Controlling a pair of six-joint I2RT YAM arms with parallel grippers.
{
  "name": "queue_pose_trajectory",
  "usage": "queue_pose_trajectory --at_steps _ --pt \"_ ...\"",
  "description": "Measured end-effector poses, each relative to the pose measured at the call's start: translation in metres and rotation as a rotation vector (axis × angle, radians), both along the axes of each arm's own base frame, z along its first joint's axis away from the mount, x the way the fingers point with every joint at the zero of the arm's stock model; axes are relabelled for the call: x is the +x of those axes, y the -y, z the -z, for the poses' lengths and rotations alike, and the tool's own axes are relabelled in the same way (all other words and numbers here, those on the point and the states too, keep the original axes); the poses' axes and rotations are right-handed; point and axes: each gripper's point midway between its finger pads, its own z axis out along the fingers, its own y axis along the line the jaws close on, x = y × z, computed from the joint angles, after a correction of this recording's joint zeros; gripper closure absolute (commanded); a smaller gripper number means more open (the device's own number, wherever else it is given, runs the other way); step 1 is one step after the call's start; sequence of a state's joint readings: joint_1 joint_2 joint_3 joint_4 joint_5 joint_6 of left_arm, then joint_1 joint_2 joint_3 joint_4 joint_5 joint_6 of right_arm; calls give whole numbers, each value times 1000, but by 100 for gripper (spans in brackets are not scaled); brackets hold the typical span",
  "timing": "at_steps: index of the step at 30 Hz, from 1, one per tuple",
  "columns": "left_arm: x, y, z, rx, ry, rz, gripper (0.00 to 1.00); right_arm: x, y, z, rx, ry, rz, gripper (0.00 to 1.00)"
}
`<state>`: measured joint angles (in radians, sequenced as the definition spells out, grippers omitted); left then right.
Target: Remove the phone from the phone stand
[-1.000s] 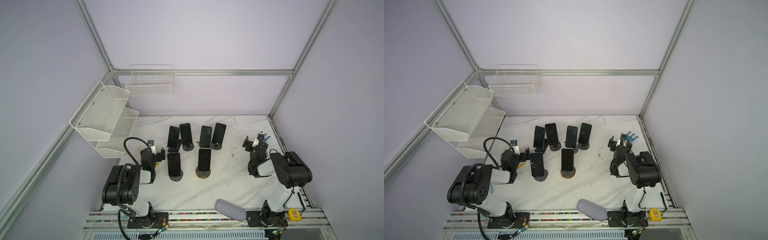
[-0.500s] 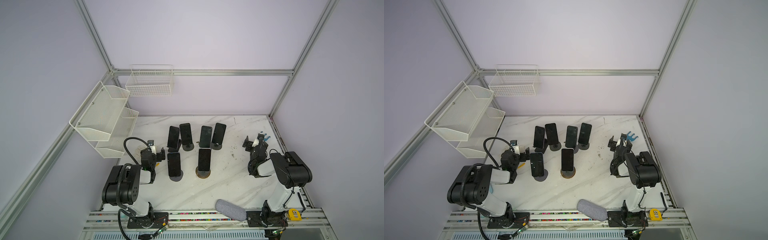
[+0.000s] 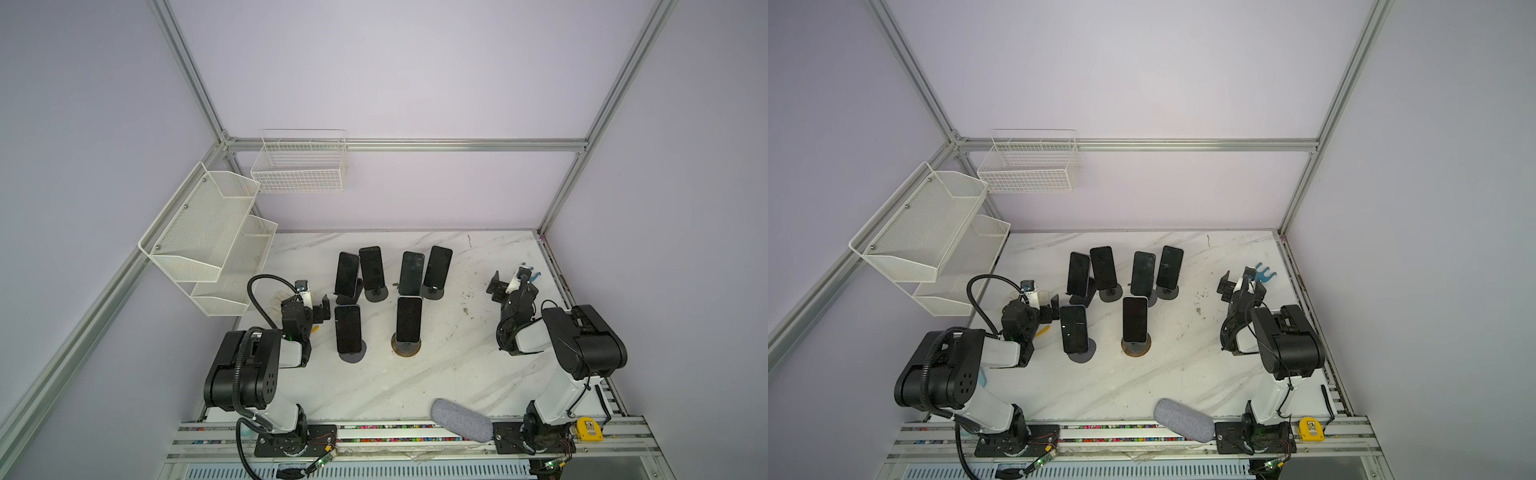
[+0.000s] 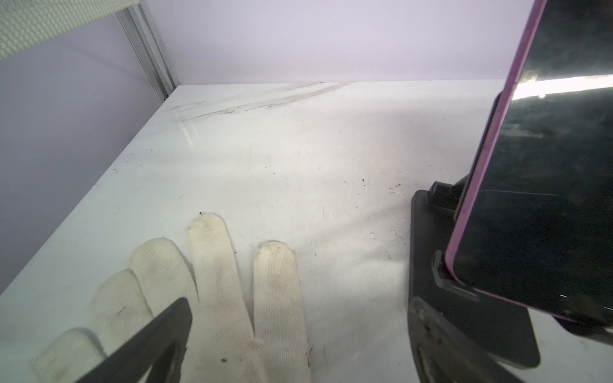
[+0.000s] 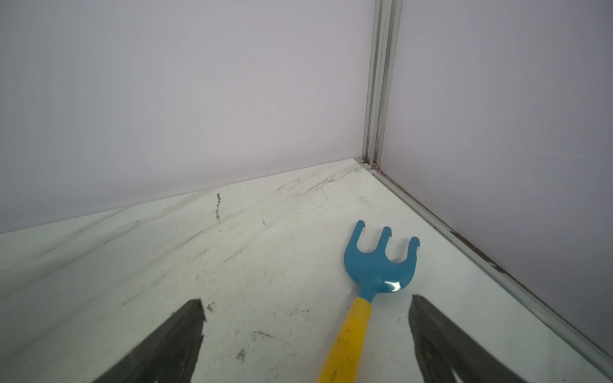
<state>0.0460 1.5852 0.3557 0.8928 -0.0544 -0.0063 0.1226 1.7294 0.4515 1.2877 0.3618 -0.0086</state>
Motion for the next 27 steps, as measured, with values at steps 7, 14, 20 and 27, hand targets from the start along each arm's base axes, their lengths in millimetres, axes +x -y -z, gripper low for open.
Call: queue_pose_trajectory --at_steps 7,14,20,27 --pt "-1 -3 -16 -7 54 -14 1 2 -2 -76 112 60 6 3" --pt "-9 -10 -55 -18 145 -54 0 -2 -17 -139 238 70 -32 3" --pt "-26 -18 -74 -54 132 -119 0 -6 -53 -136 236 -33 -108 3" --pt "-30 -18 -128 -192 142 -186 0 -5 -75 -108 210 -92 -178 3"
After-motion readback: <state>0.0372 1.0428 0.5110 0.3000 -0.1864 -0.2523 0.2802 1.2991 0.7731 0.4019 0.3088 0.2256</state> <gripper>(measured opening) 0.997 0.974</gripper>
